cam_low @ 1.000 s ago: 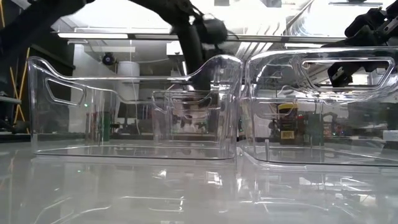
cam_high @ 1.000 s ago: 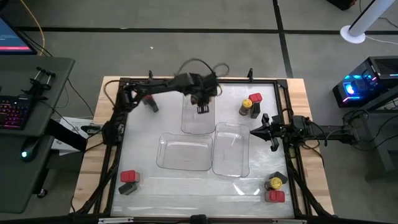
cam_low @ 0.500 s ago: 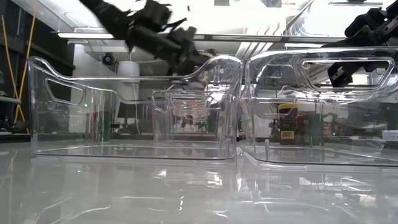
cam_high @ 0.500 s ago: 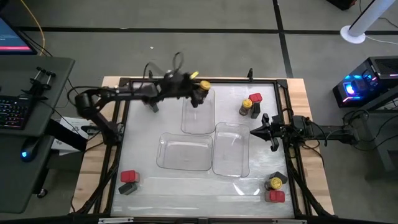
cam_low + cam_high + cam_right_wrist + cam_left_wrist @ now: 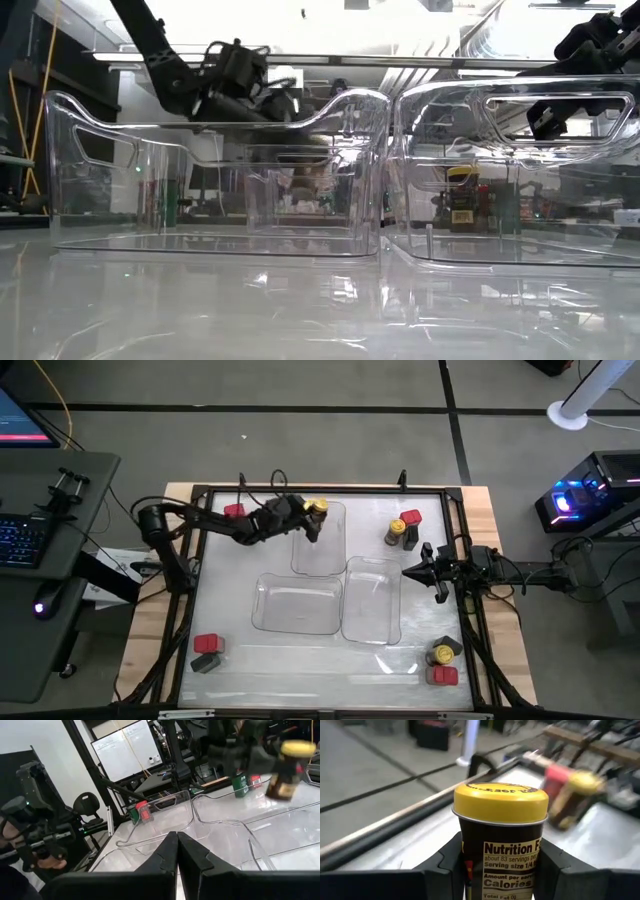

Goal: Sort spices by type
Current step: Put the top left yellow seasoning bottle into the top transparent bin

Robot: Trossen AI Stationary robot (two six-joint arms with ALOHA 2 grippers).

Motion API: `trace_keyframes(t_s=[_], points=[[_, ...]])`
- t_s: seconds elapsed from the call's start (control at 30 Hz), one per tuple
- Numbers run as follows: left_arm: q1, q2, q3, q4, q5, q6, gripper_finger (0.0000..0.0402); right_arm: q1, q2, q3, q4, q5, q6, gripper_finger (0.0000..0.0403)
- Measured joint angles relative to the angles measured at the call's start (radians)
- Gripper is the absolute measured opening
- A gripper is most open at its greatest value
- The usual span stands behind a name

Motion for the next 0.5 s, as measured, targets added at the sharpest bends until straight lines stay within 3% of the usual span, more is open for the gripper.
trace_keyframes(t_s=[0.17,0.5], points=[[-0.018,0.045,0.003,0.07,-0.105,-0.001,0.0142,0.0,0.0,0.0,0.0,0.0,0.0,0.0001],[-0.019,0.13,0.002,0.121,-0.114,-0.031,0.0173,0.0,0.0,0.0,0.0,0.0,0.0,0.0001]])
